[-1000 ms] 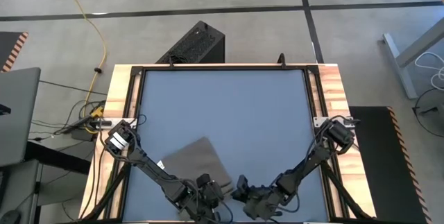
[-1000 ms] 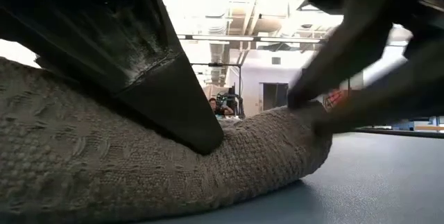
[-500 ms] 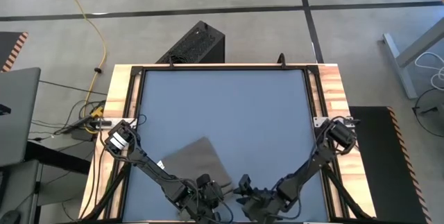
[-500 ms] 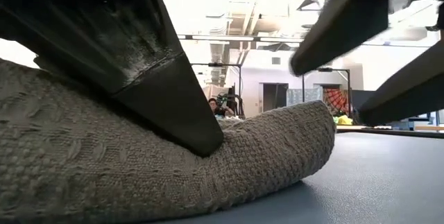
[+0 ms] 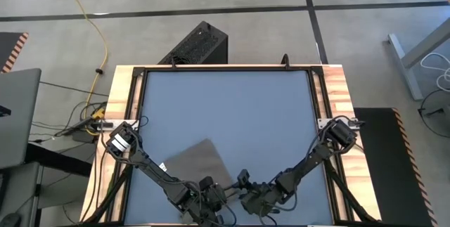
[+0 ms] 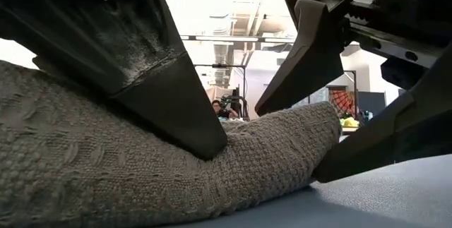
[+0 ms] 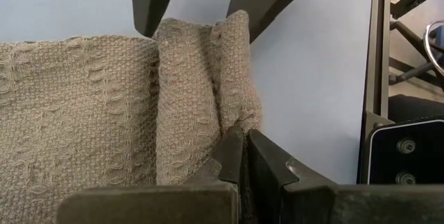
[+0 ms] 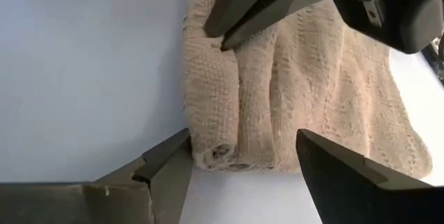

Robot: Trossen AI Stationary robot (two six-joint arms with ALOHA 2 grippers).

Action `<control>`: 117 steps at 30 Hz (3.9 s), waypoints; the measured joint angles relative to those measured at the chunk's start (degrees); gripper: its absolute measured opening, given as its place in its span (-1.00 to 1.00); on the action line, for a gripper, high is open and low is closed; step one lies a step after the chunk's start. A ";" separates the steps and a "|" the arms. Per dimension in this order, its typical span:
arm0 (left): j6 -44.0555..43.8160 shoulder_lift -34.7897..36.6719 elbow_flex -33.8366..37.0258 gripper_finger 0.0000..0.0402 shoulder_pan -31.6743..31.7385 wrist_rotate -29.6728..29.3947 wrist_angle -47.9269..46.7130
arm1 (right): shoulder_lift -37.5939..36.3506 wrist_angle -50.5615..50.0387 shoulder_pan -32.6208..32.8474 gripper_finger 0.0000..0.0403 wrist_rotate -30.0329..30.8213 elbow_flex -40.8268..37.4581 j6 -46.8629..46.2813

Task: Roll towel into tight, uniform cylinder
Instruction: Roll the gray towel

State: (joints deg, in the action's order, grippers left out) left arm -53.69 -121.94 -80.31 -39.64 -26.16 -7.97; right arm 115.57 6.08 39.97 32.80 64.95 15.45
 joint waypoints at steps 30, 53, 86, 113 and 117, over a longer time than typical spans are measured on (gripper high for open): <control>8.02 9.36 -0.02 -0.91 -1.30 -1.98 -5.45 | -0.15 3.71 -13.43 -0.91 -39.45 0.02 -34.61; 7.99 1.52 -0.15 -1.00 -1.20 -1.07 -12.64 | 0.02 3.68 -25.41 -0.89 -54.75 -0.05 -55.96; -15.52 3.99 -0.60 -1.00 -2.80 -1.08 -40.05 | 12.35 -10.32 -26.47 -0.89 -48.28 12.54 -51.62; 12.17 4.43 4.66 -1.00 12.92 -5.40 -36.39 | 7.28 -25.47 -27.98 -0.89 -40.76 12.32 -53.38; 10.66 5.50 3.84 -1.00 12.63 -10.08 -38.29 | 7.52 -25.21 -28.62 -0.89 -40.57 12.32 -53.35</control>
State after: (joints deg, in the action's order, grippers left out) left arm -43.04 -116.43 -76.47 -27.01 -36.24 -46.26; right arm 123.09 -19.13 11.35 -7.78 77.28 -37.90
